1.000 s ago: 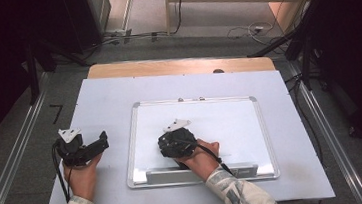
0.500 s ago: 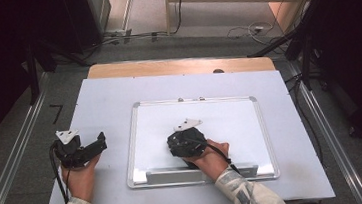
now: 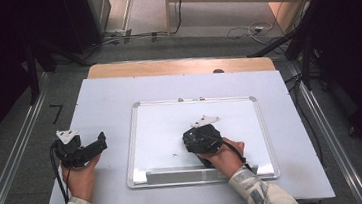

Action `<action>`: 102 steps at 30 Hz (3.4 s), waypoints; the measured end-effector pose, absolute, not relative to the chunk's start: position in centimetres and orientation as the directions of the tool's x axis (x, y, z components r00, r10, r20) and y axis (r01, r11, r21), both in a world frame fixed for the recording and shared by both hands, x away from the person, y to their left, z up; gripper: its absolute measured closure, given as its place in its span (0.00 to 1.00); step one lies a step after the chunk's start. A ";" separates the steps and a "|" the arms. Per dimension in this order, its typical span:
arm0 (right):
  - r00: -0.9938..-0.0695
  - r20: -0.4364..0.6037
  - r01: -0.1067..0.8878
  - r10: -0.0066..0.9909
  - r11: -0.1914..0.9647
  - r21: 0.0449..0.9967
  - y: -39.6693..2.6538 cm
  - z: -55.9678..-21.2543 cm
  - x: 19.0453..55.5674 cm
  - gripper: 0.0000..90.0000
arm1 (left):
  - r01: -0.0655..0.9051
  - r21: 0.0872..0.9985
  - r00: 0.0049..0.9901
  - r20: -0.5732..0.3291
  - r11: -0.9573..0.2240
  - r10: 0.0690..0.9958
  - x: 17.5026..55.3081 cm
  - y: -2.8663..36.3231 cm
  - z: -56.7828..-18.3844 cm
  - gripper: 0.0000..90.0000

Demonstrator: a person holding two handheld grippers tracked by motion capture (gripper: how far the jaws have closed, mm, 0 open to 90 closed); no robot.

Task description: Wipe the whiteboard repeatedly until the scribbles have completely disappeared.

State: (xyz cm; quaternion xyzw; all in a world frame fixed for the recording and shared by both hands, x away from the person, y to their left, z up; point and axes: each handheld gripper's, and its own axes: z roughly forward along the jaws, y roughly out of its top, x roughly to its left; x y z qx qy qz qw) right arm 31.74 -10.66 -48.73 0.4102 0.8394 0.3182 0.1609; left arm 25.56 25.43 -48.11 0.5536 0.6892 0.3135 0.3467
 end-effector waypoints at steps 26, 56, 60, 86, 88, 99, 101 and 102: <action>-0.517 -0.008 0.638 0.856 0.391 0.663 -17.0 -48.6 32.5 0.43 | 0.549 0.814 -0.148 -0.131 0.192 0.980 25.6 25.4 -48.1 0.08; -0.586 -0.035 0.594 0.809 0.459 0.661 -12.9 -48.7 31.6 0.43 | 0.549 0.815 -0.137 -0.132 0.186 0.982 25.9 25.0 -48.1 0.08; -0.596 -0.034 0.588 0.803 0.464 0.663 -12.0 -48.7 31.6 0.42 | 0.548 0.815 -0.137 -0.133 0.187 0.982 25.9 25.0 -48.1 0.08; -0.631 -0.036 0.566 0.775 0.492 0.662 -6.2 -48.8 32.0 0.42 | 0.544 0.818 -0.134 -0.138 0.189 0.981 25.9 25.0 -48.1 0.08; -0.635 -0.036 0.564 0.772 0.495 0.661 -5.6 -48.8 32.0 0.42 | 0.543 0.818 -0.134 -0.138 0.189 0.981 25.9 25.0 -48.1 0.08; -0.653 -0.042 0.551 0.756 0.512 0.659 -2.8 -48.8 32.0 0.42 | 0.543 0.819 -0.130 -0.137 0.186 0.982 25.8 25.0 -48.0 0.08; -0.655 -0.041 0.549 0.754 0.513 0.660 -2.4 -48.8 32.0 0.42 | 0.542 0.819 -0.130 -0.138 0.187 0.982 25.9 25.0 -48.0 0.08; -0.658 -0.041 0.548 0.752 0.516 0.659 -2.2 -48.8 32.0 0.42 | 0.543 0.819 -0.129 -0.138 0.186 0.982 25.9 25.0 -48.0 0.08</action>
